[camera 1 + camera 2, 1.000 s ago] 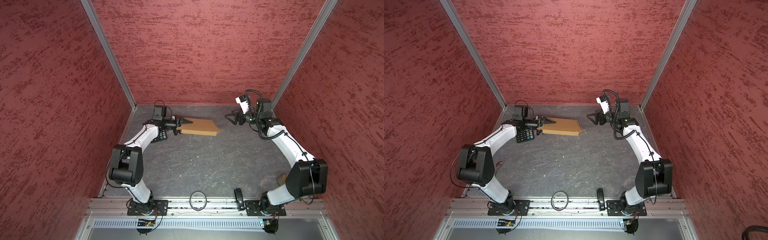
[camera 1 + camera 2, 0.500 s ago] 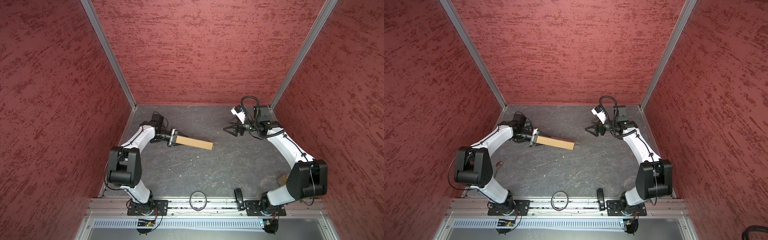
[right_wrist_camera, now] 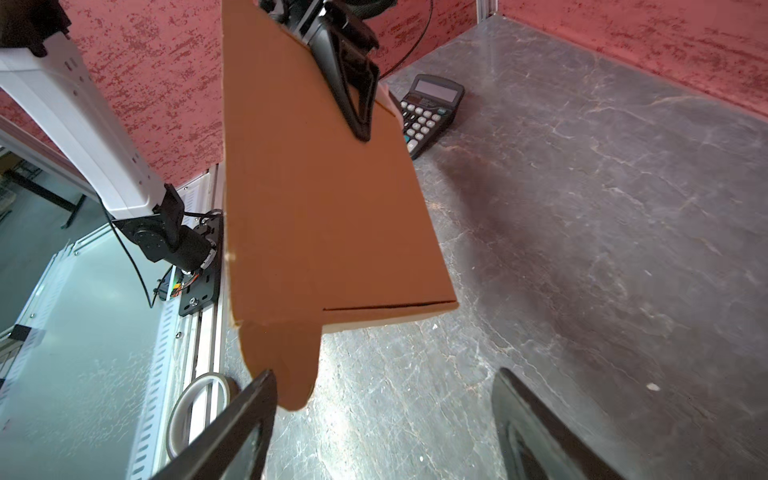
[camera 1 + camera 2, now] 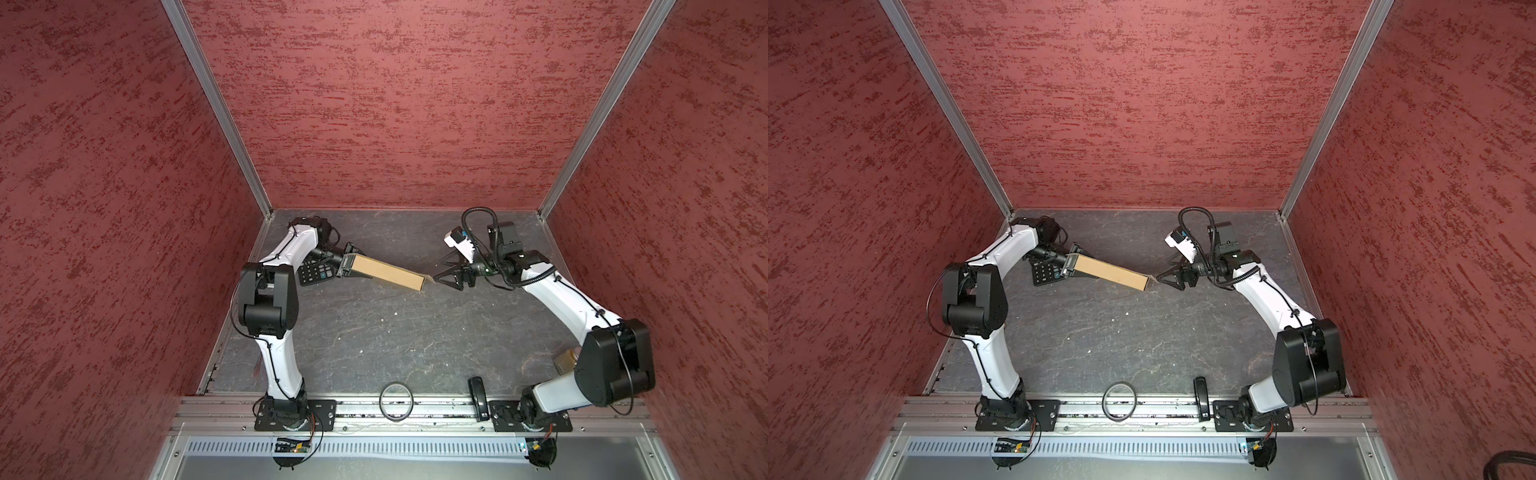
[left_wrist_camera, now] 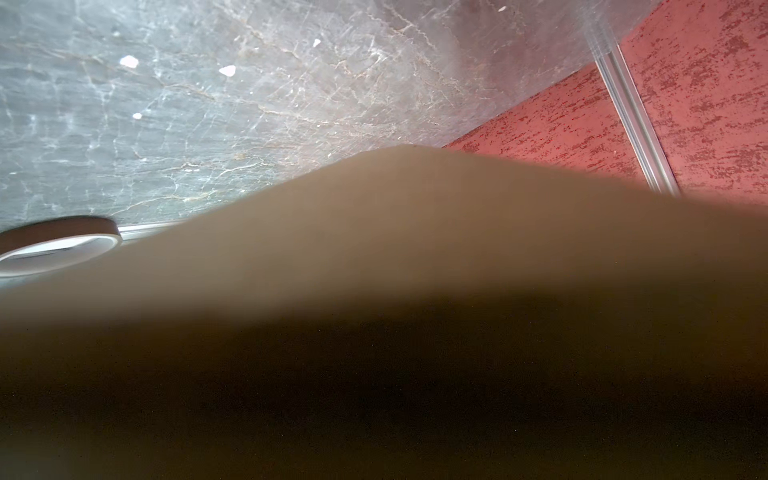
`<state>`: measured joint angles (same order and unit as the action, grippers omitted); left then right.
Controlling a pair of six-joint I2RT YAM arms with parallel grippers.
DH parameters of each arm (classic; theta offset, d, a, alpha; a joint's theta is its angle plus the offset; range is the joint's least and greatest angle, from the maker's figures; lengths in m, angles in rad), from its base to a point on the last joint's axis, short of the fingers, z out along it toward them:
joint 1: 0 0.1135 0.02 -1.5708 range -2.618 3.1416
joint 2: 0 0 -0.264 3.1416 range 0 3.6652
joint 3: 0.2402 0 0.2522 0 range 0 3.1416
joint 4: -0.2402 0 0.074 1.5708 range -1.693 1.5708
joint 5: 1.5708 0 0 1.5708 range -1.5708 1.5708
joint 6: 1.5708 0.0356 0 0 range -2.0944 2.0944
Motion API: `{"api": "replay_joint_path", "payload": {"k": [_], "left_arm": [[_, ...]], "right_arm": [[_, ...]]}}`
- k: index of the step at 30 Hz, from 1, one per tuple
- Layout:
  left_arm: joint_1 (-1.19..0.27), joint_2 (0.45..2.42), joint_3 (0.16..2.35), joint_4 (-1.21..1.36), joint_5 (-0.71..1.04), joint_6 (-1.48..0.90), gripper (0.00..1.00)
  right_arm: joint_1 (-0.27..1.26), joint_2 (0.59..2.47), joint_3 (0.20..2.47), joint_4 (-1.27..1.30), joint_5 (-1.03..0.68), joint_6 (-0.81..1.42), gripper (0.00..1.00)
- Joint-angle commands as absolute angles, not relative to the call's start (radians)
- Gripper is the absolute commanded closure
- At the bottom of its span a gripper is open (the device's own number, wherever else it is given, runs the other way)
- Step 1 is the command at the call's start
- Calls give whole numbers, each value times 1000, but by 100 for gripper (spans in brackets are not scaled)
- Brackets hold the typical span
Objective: Fold the paper box
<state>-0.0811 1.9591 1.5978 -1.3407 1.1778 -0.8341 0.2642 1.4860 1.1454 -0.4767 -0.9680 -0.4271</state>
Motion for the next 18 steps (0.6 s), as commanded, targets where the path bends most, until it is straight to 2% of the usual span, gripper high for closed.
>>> {"api": "replay_joint_path", "payload": {"k": [1,18], "left_arm": [[-76,1962,1617,-1315,1210,-855,81],[-83,1967,1609,-1283,1220,-865,82]], "right_arm": [[282,1459,1144,-456,-991,-465,18],[351,1448,1162,-416,-953,-431,20]]}}
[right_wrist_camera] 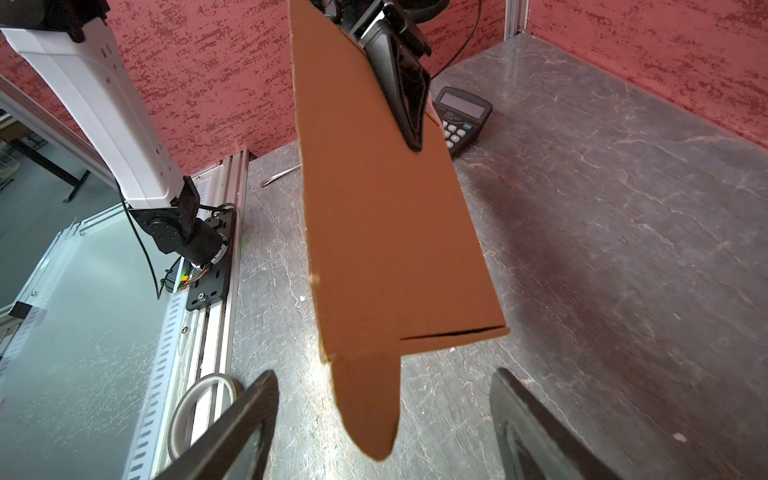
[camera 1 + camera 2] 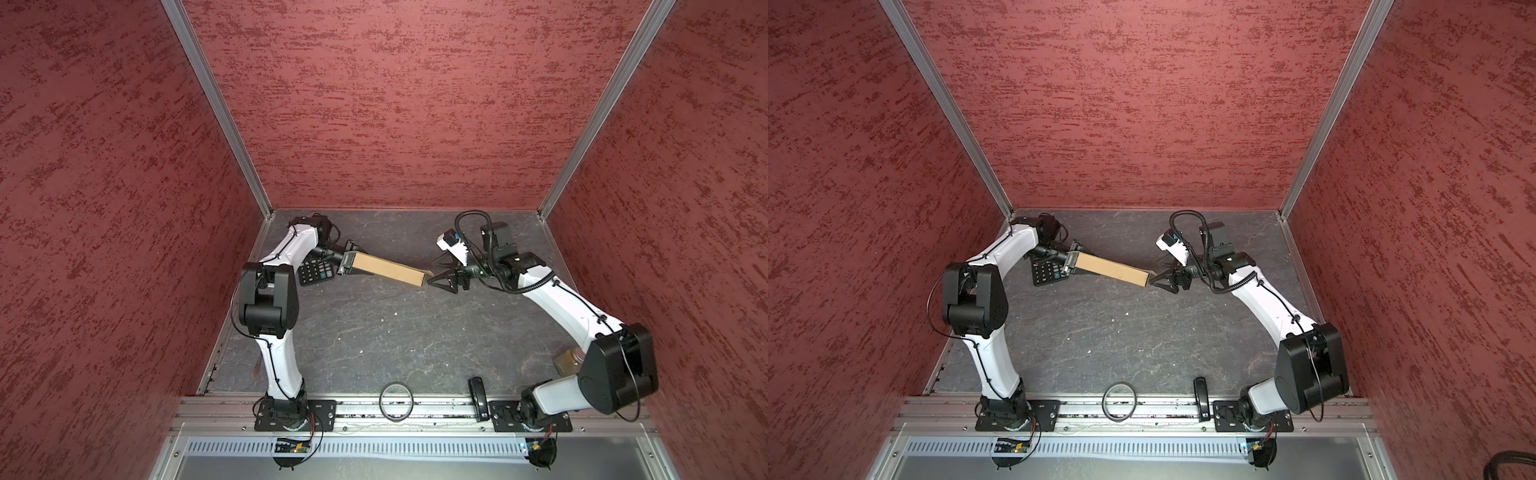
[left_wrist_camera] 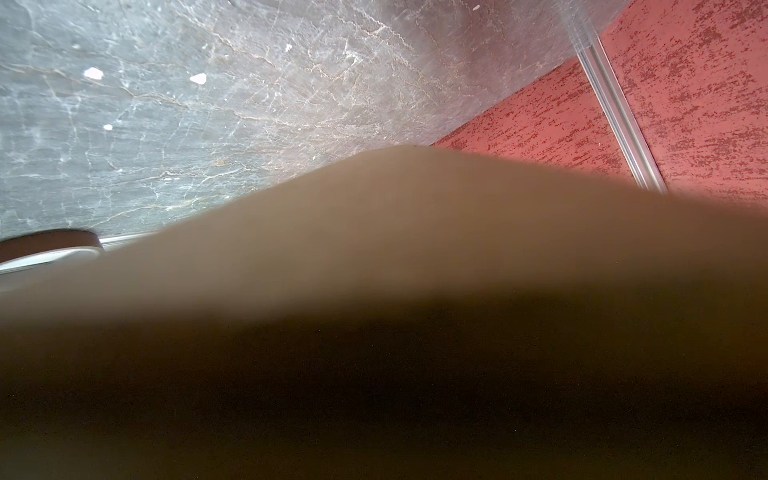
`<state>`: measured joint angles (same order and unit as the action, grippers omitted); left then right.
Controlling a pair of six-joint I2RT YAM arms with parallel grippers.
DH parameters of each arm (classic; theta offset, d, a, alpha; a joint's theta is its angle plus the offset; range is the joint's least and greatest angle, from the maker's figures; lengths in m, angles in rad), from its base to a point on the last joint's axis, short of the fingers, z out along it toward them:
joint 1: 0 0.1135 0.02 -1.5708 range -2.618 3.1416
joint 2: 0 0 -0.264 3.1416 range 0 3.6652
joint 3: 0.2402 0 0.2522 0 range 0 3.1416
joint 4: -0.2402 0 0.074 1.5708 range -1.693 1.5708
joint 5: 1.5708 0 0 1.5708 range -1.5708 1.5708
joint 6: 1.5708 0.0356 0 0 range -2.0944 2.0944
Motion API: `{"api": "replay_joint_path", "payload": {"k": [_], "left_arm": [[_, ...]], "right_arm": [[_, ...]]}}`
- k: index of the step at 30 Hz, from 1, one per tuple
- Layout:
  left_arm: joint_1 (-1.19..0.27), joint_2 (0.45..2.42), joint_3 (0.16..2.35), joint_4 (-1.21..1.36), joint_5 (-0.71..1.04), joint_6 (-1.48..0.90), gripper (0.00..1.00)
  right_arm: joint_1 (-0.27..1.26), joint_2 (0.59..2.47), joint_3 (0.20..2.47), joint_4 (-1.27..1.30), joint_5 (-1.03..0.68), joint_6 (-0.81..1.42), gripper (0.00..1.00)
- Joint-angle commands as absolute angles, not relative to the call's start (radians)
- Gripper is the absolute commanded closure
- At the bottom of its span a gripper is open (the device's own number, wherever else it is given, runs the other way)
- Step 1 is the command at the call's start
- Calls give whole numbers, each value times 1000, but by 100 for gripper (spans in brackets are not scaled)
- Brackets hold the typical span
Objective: Fold the paper box
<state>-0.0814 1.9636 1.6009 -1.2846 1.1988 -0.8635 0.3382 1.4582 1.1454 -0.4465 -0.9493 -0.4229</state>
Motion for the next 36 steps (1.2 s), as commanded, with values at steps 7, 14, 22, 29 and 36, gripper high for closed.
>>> {"api": "replay_joint_path", "payload": {"k": [7,14,22,29,36], "left_arm": [[-99,1938,1595,-1212,1236,-943,82],[-132,1909,1545,-1174,1257,-992,82],[-141,1931,1586,-1367,1275,-876,83],[-137,2005,1698,-1697,1245,-664,83],[-168,2089,1769,-1812,1295,-565,83]], "right_arm": [[415,1439,1166,-414,-869,-446,20],[441,1440,1095,-281,-797,-448,18],[440,1420,1041,-254,-836,-516,18],[437,1387,1008,-313,-932,-578,17],[436,1332,943,-224,-968,-537,17]]}}
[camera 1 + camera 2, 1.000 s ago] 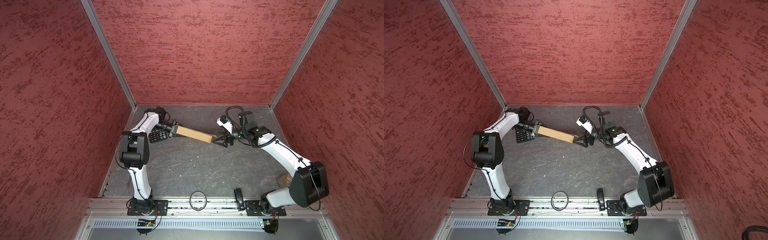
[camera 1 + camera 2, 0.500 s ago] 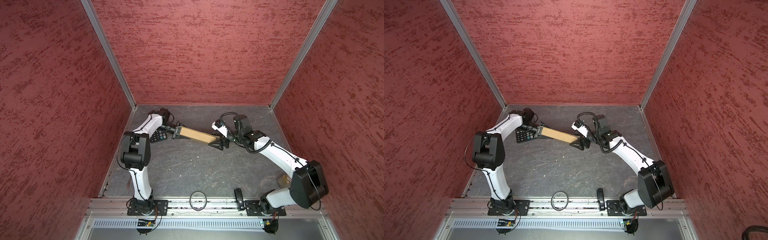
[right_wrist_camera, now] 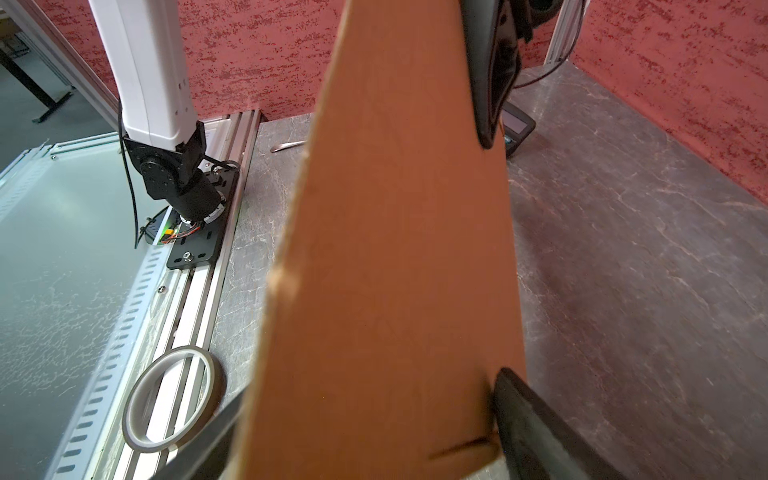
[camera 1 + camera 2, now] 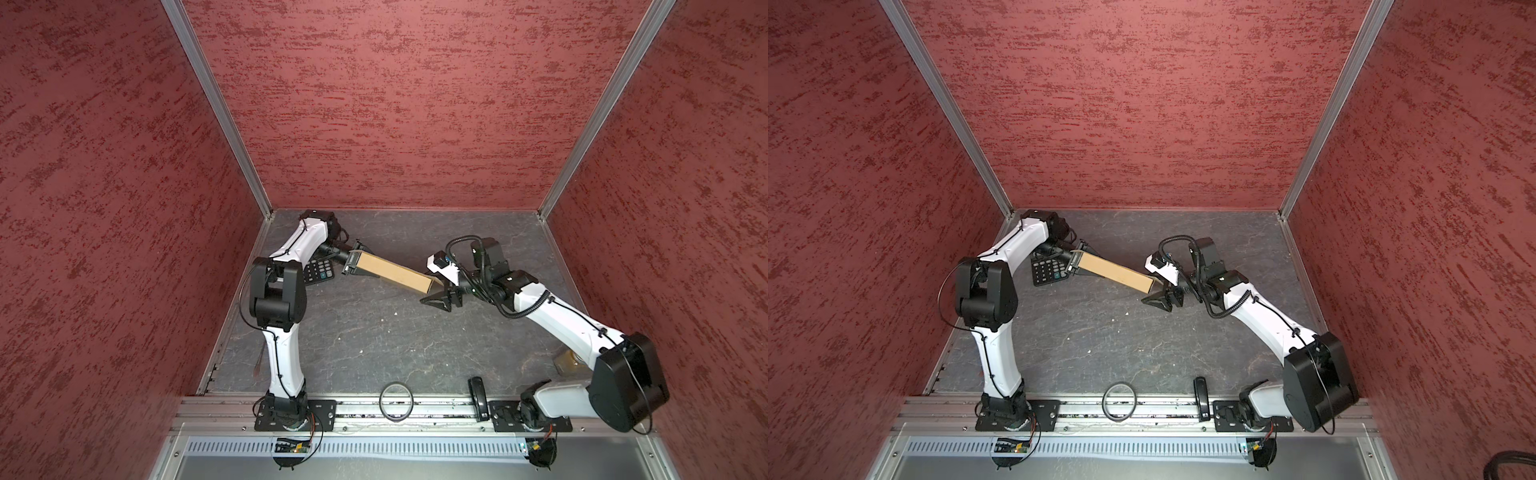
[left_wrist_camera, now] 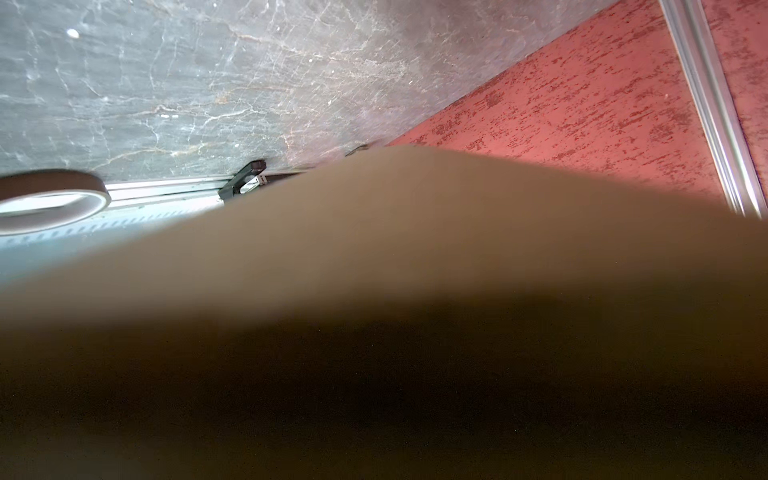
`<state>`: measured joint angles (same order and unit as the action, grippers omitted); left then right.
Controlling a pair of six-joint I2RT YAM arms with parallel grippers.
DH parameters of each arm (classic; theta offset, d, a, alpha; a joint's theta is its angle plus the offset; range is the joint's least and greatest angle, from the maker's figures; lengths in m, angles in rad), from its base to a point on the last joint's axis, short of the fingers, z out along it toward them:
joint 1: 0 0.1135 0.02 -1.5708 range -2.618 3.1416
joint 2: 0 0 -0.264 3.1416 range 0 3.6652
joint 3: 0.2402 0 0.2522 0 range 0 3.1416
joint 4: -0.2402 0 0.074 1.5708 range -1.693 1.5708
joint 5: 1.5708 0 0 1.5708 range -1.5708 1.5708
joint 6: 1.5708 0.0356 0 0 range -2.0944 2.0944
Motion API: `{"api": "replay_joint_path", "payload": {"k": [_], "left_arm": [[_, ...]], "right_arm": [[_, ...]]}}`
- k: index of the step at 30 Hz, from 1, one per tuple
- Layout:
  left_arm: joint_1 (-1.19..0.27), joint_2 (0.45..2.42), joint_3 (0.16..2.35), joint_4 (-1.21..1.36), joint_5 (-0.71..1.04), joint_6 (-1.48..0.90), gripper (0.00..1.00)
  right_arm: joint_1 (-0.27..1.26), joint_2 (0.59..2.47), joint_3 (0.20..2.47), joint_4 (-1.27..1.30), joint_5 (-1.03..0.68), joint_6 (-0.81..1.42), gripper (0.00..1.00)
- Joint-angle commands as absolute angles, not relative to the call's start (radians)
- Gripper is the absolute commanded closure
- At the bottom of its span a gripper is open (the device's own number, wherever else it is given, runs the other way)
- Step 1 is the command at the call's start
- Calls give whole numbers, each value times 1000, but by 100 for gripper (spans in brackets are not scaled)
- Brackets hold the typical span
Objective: Fold the paper box
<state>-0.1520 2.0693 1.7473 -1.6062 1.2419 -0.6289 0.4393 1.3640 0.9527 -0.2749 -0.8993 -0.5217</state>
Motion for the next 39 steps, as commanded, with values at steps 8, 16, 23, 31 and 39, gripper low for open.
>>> {"api": "replay_joint_path", "payload": {"k": [8,16,23,31,39], "left_arm": [[-180,2114,1817,-1812,1290,-572,84],[-194,2120,1860,-1808,1281,-606,85],[-190,2121,1860,-1769,1275,-639,85],[-187,2097,1842,-1616,1280,-781,86],[-187,2068,1821,-1356,1291,-1001,87]], "right_arm": [[440,1337,979,-203,-911,-490,18],[464,1338,949,-67,-786,-405,19],[495,1350,962,-71,-780,-406,19],[531,1359,957,-39,-728,-376,19],[545,1372,928,64,-664,-306,19]]}}
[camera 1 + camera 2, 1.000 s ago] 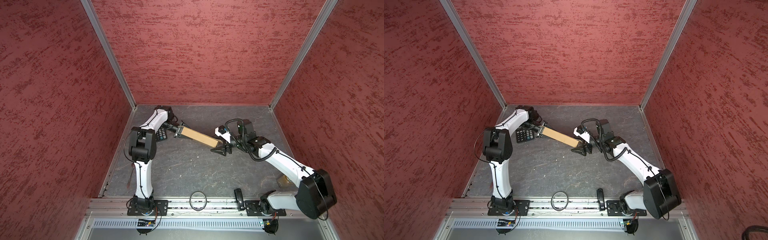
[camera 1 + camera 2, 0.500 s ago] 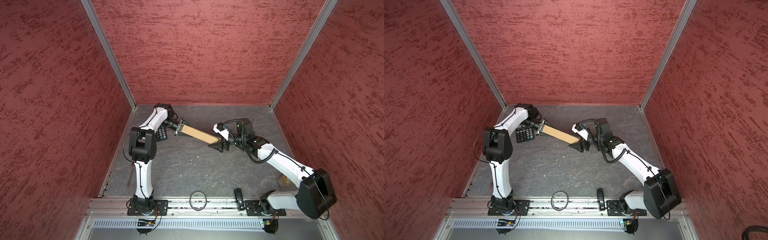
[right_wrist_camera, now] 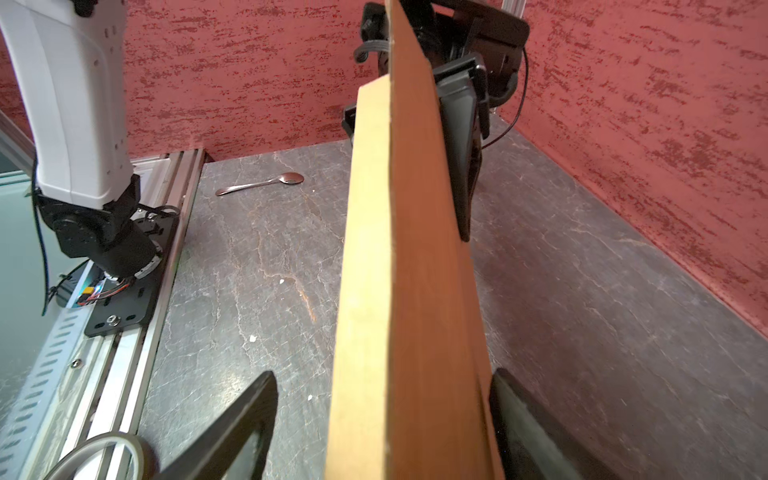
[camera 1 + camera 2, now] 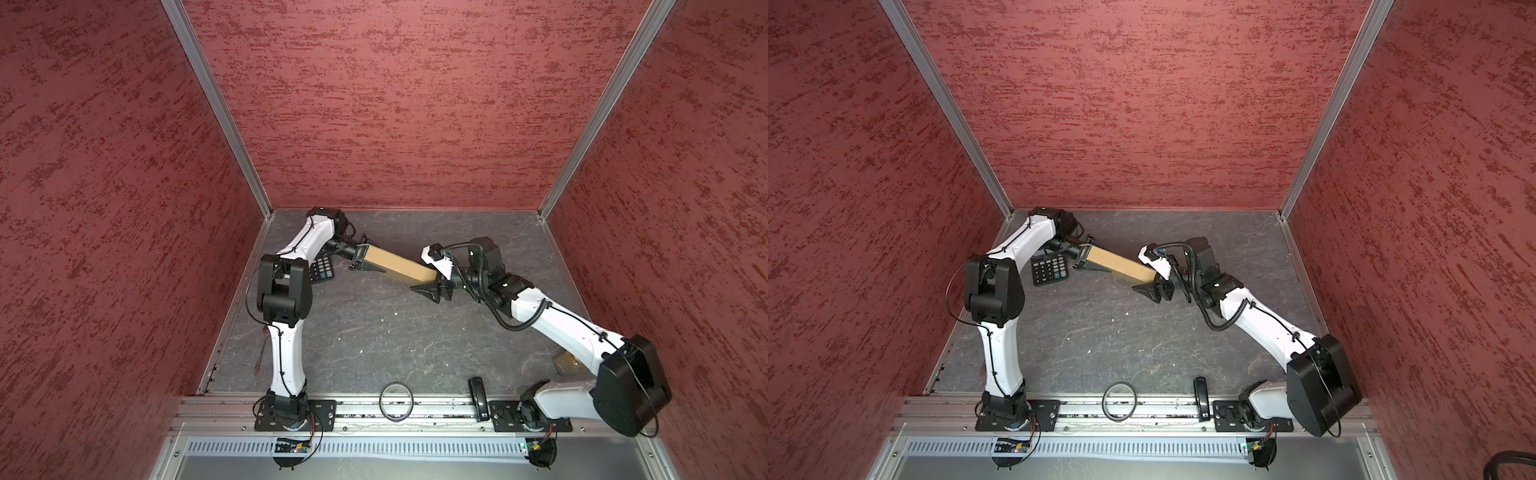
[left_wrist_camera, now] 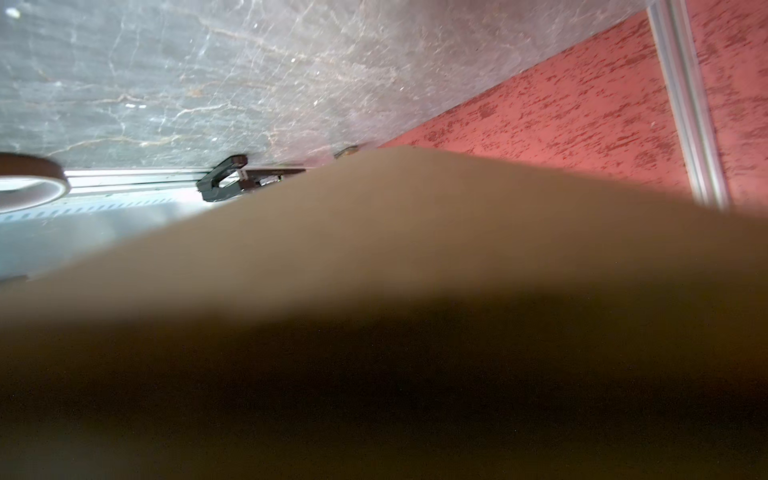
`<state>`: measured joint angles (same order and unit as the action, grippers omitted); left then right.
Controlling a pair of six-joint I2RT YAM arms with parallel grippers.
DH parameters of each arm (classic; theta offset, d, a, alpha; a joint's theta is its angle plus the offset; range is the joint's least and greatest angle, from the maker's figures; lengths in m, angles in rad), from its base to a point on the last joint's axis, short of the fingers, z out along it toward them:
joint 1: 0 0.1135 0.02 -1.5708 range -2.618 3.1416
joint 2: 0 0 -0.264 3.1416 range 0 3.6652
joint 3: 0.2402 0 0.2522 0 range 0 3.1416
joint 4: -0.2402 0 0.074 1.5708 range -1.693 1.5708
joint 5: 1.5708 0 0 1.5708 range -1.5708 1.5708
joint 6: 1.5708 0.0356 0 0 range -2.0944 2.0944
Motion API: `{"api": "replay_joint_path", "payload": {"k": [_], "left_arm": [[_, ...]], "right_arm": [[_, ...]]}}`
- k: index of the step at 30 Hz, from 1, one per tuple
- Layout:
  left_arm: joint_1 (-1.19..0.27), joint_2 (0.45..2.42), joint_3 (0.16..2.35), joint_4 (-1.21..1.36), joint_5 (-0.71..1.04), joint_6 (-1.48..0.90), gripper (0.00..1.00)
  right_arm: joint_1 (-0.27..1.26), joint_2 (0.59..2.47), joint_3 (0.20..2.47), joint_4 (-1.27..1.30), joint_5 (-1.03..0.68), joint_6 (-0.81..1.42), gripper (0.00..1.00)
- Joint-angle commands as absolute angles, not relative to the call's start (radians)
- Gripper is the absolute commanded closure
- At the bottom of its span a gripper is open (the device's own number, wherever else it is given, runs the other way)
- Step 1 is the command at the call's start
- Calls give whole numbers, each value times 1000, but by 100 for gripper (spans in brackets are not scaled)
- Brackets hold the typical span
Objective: Fold the paper box
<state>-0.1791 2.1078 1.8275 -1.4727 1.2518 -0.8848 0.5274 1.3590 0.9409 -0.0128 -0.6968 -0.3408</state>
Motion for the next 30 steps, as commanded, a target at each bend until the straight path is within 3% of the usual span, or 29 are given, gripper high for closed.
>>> {"api": "replay_joint_path", "payload": {"k": [1,17,30], "left_arm": [[-189,2068,1821,-1348,1293,-1008,87],[-160,2064,1810,-1391,1307,-936,87],[-127,2020,1793,-1390,1333,-934,87]], "right_arm": [[545,1374,926,75,-658,-297,19],[534,1319,906,94,-592,-288,21],[407,1289,831,167,-763,-324,17]]}}
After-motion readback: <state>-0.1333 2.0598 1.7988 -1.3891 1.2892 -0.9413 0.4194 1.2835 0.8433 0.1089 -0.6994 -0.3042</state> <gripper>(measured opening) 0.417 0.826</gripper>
